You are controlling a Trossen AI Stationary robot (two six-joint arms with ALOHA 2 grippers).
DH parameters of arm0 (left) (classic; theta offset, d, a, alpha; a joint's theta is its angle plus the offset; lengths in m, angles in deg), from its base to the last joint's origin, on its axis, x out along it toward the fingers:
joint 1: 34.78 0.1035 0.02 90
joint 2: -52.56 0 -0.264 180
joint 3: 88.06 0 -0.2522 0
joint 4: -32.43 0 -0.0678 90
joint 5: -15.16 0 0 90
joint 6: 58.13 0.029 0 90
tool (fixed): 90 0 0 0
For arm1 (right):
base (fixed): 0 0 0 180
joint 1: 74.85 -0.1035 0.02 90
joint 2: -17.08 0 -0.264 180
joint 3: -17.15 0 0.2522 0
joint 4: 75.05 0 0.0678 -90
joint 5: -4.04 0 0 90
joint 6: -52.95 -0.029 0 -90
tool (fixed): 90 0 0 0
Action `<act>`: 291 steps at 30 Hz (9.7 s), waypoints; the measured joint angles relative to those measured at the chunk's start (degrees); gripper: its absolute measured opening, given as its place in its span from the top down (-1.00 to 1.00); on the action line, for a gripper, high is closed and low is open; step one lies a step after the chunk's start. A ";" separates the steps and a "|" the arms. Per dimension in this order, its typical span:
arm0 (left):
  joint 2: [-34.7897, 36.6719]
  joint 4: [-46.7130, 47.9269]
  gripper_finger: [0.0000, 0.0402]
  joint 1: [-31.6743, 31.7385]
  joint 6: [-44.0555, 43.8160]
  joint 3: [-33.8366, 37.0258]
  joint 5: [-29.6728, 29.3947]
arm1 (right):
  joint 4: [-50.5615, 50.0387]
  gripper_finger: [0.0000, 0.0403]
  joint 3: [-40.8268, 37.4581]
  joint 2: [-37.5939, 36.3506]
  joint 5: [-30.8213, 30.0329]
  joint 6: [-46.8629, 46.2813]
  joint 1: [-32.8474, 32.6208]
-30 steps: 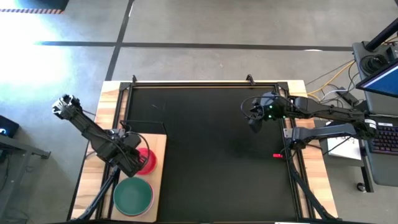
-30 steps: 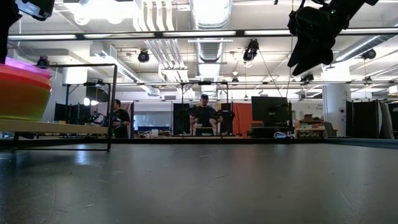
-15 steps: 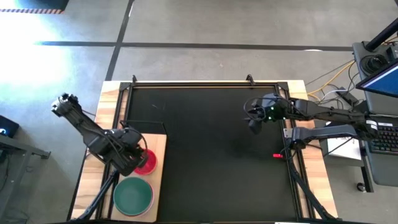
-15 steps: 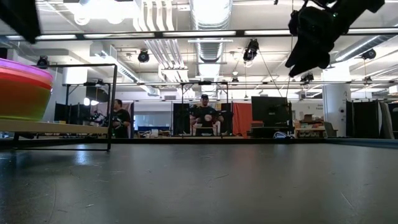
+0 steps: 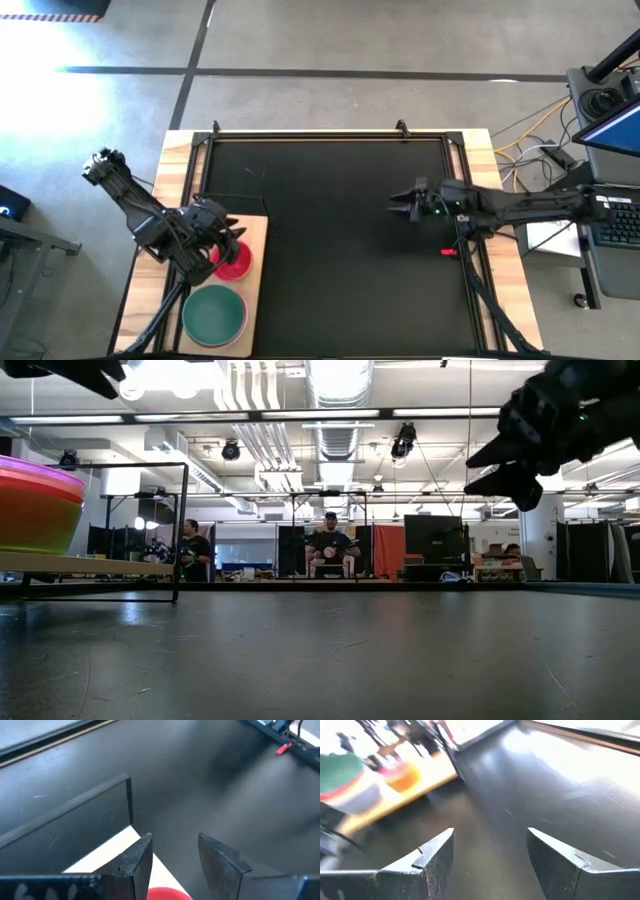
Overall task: Place and stack bowls onto a shelf
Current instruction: Return to Home Position
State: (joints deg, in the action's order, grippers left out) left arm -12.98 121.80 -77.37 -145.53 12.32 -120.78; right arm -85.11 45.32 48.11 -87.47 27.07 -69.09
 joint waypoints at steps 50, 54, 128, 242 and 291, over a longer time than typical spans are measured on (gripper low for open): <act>0.00 0.31 0.31 0.04 7.50 0.00 -7.69 | 3.85 -0.16 -13.73 -29.47 1.48 0.37 -3.99; 0.00 0.29 0.31 0.04 7.72 0.00 -7.69 | 4.93 -0.16 -13.75 -31.00 1.44 0.37 -3.84; 65.57 -100.45 0.41 43.65 102.14 65.28 14.31 | 4.95 -0.16 -13.75 -27.85 1.45 0.39 -3.72; 64.06 -96.97 0.42 43.65 103.39 65.24 -10.54 | 4.58 -0.16 -13.75 -27.87 1.45 0.37 -3.72; 64.07 -96.97 0.42 43.65 103.39 65.24 -10.54 | 4.58 -0.16 -13.77 -27.87 1.45 0.38 -3.72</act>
State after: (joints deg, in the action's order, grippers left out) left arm 51.09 24.83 -33.72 -42.14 77.56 -131.31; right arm -80.53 31.55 20.24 -86.02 27.45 -72.81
